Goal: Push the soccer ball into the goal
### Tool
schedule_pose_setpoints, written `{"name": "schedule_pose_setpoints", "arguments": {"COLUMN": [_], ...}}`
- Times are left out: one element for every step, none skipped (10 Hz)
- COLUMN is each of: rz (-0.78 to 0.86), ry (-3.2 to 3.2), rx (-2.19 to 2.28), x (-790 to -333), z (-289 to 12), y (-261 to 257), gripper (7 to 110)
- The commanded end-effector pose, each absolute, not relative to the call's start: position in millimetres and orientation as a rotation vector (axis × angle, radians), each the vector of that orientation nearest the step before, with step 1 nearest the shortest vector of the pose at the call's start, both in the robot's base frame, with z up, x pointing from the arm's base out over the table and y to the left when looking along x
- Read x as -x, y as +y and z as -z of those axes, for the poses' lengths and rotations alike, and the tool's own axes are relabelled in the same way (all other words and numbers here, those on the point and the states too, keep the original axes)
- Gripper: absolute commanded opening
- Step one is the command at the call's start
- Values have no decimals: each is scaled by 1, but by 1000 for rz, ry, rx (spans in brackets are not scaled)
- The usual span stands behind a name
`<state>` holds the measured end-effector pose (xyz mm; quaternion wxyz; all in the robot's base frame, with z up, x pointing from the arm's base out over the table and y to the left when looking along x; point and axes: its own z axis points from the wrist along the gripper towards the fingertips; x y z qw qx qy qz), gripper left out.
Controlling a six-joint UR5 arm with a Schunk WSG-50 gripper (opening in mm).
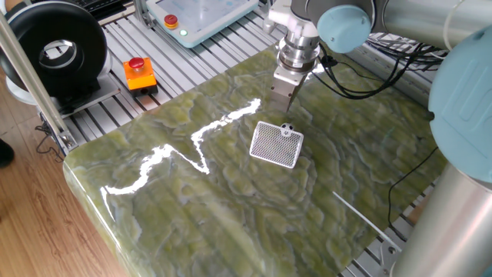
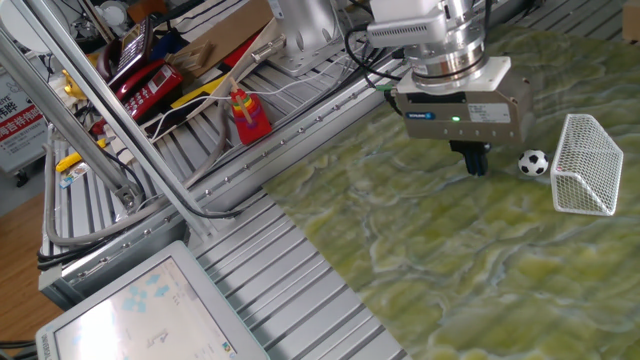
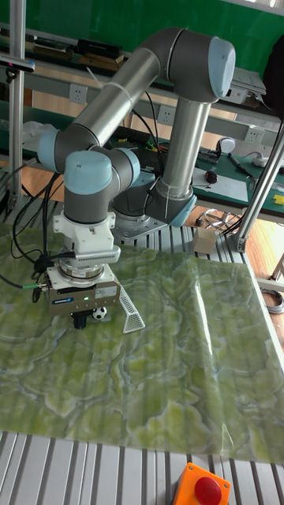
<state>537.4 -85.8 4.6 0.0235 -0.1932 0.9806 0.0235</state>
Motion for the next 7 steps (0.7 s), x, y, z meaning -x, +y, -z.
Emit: {"name": "schedule_pose_setpoints", "arguments": {"rz": [-89,-56,-41,-4,40,56,49], "ry": [3045,3046,3046,3042,3033,3016,3007], "rx": [557,568,570,575,579,587,587], "x": [-538,-538,-539,-541,-544,-549,-550], "z": [-6,-9,-9,-9,-9,-10,-10], "y": [-77,-83,-85,-91,-97,-99,-97], "gripper": [7,7,7,7,7,7,7]}}
